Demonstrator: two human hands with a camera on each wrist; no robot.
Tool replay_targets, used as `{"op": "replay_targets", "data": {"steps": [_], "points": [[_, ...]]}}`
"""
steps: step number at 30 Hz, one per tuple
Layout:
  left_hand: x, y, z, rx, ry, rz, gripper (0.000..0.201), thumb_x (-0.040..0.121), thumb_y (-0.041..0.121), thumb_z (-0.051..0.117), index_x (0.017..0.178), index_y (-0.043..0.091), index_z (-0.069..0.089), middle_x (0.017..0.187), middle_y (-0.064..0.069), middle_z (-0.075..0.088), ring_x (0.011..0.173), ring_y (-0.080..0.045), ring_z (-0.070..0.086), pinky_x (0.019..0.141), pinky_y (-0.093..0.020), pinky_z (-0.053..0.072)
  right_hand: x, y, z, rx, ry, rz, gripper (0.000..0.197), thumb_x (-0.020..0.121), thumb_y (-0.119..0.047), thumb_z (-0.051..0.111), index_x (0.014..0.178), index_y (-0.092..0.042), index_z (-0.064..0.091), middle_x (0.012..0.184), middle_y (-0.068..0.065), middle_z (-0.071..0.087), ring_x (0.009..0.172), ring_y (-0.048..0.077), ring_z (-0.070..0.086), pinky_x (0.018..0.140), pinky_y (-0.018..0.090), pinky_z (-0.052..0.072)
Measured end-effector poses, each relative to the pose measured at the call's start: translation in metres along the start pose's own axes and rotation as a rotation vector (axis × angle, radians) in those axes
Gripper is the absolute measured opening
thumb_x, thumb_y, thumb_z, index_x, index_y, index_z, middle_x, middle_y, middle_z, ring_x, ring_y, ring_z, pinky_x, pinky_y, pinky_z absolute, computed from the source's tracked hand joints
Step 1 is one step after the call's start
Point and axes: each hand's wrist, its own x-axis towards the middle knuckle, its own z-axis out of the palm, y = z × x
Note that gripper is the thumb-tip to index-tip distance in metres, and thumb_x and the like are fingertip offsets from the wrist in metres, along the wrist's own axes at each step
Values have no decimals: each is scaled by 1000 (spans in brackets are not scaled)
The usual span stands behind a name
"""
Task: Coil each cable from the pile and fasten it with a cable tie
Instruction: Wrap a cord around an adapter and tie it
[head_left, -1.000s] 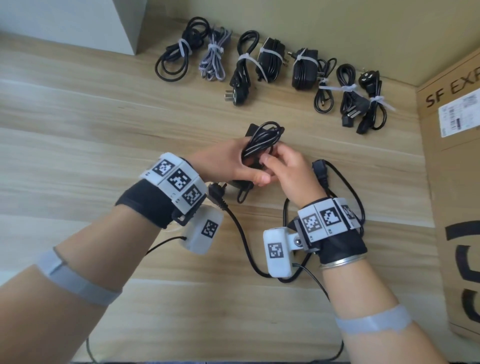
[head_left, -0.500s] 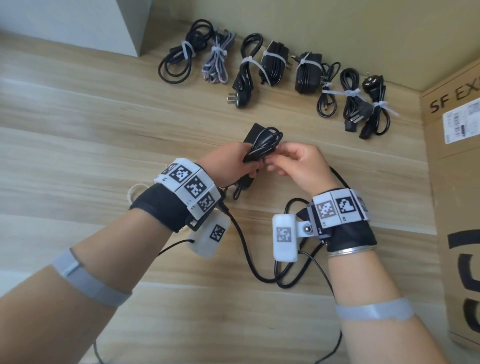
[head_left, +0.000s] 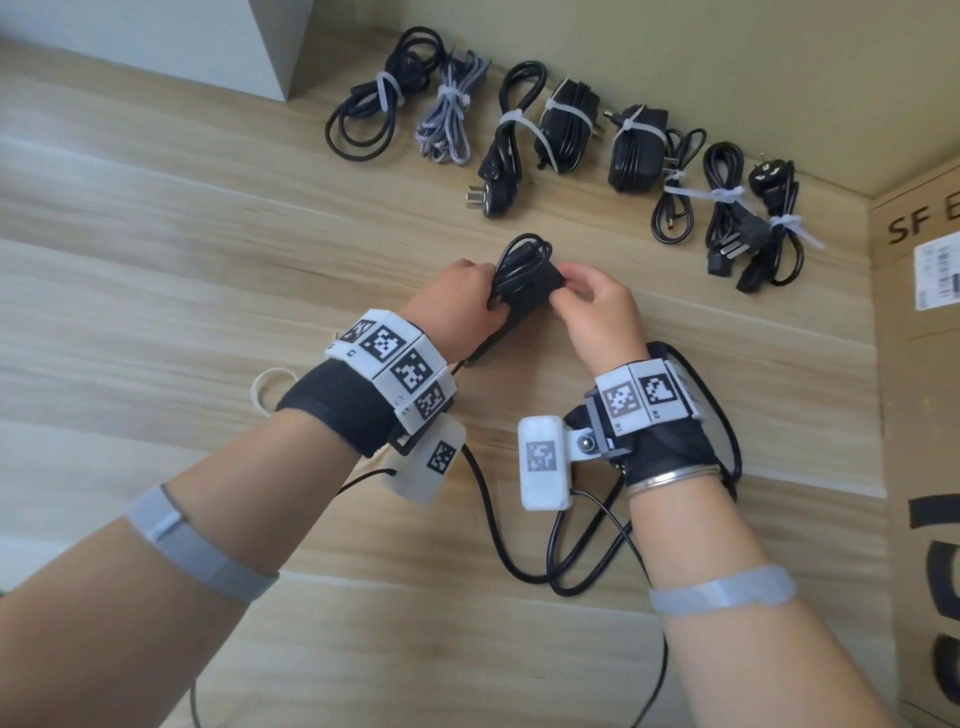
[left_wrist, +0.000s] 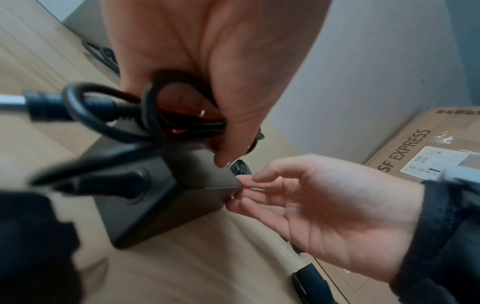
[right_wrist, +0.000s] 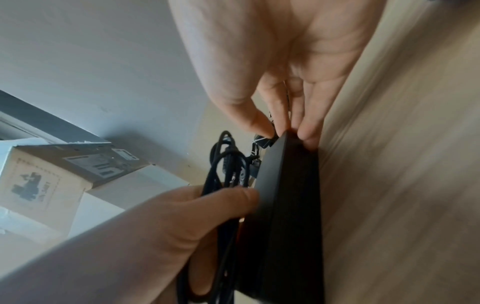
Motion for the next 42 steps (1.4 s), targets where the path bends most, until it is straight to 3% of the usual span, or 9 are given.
{"op": "replay_targets", "data": {"steps": [4,12,17,22,26,32,35,40,42], "points": [[3,-2,-5,43,28,-10,11,89,16,51,90,6,47,94,-12,45,92,-30,49,70,-28,30,-1,-4,4,-13,37,8,32,86,-17,54,117,-18,62,112,-2,63,104,12,57,91,24,43],[6,1,0,92,-13,-8,56,79,36,69,117,2,42,115,-15,49,104,-30,49,77,-28,33,0,-12,9,15,60,20,31,86,-21,53,115,-18,63,113,1,64,106,17,59,97,34,46],[9,1,-7,20,22,5,38,80,24,64,111,6,53,102,-11,58,89,-25,53,73,-31,42,-3,-14,9,108,63,-1,28,83,-17,53,107,-24,66,106,-3,67,104,17,61,97,38,47],[2,-5,-33,-52,77,-17,24,84,24,62,102,12,53,86,-1,51,78,-18,47,66,-25,34,-4,-26,13,180,69,-83,32,84,-5,53,110,-21,60,103,-7,64,101,16,62,95,39,49],[-11,-19,-54,-96,101,-41,28,84,27,63,106,12,54,89,-1,54,79,-18,51,59,-24,38,-12,-36,29,137,-23,-118,28,83,-2,50,86,-29,55,86,-7,64,87,20,65,86,44,53],[-34,-50,-70,-122,137,-108,30,84,24,63,108,8,55,89,-3,54,81,-20,51,70,-27,38,-30,-47,68,-52,-294,-182,20,82,-6,57,77,-25,60,80,-3,66,76,13,60,73,26,50],[-46,-65,-75,-133,147,-142,28,84,24,62,106,8,55,91,-4,56,82,-22,53,70,-28,38,-41,-48,88,-114,-410,-205,16,80,-7,62,81,-22,65,82,-5,66,82,12,62,79,27,50],[-63,-85,-83,-143,175,-194,30,84,24,62,108,7,55,92,-8,58,79,-24,54,63,-28,39,-55,-52,113,-241,-513,-273,11,79,-13,68,88,-18,72,85,-6,70,77,2,59,67,3,40],[-68,-90,-86,-147,188,-201,30,84,24,61,108,6,55,92,-8,58,79,-24,53,65,-27,38,-58,-55,123,-294,-490,-278,8,77,-22,71,85,-19,71,87,-6,70,81,7,61,72,14,44]]}}
